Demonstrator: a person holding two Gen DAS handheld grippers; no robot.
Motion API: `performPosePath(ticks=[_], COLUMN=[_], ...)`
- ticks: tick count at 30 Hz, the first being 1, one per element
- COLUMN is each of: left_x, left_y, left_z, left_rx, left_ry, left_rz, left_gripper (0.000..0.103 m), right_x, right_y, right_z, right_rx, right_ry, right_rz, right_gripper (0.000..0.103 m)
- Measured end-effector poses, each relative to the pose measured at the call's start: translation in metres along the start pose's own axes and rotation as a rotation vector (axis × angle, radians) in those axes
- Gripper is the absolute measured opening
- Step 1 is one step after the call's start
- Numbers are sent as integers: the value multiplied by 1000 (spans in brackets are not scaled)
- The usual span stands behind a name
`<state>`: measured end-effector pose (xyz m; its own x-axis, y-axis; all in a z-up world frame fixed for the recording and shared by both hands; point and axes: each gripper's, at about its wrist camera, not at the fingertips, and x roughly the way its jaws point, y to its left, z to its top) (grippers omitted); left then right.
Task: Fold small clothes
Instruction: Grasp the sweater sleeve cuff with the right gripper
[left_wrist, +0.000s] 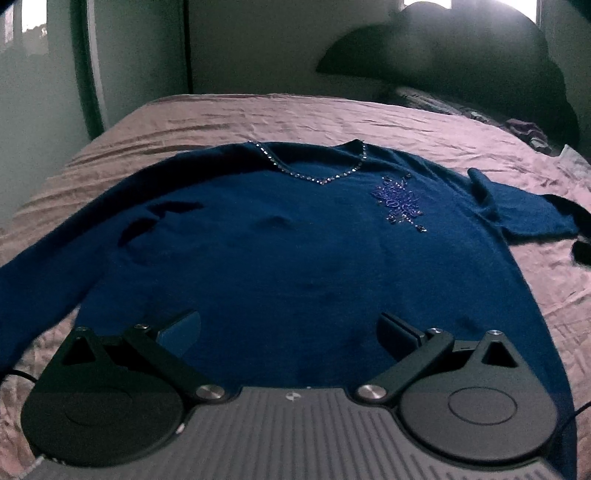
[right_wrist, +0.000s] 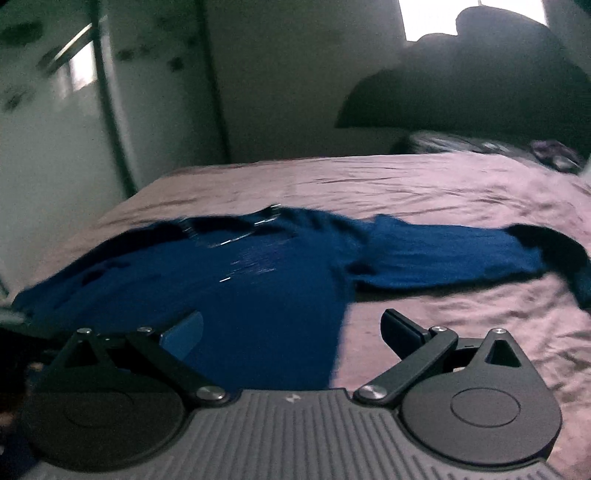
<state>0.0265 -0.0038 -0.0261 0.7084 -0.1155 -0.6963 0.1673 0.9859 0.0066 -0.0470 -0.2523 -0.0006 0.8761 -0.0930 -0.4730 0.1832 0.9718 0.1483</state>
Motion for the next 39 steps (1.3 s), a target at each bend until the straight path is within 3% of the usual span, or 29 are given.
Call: performPosePath(ticks=[9,14,17,20,22,26,29,32,39], left_x=[-3,0,1,2,3,4,4,3,0], left_y=[-17,-28,-30,-29,-28,-26,-24,-21,-14], left_z=[2,2,1,2,3,6,7,8,9], left_rx=[65,110,126,123,118,116,114,102,86], left_ry=[-32,-21,-16,-11,-6,-4,-6,-6,-8], left_rz=[-7,-7,-4,1,6,10,7,5,11], left_gripper=[102,102,102,102,102,102,102,102,102], right_x=[1,17,29,45,54,51,40,27,16], right_y=[-139,-194,-216,-237,-245,-248,-254,-274,-280], right_z=[16,23,22,23,23,24,31,36,49], right_rx=[223,273,315,334,347,363,425,609,690], right_ry=[-109,-111,-89,-42,-12,-17,-43,-98,-127], right_rz=[-428,-528,-514,-506,-489,-433,-346,-188,-96], right_gripper=[103,102,102,68,35,13,8,7,6])
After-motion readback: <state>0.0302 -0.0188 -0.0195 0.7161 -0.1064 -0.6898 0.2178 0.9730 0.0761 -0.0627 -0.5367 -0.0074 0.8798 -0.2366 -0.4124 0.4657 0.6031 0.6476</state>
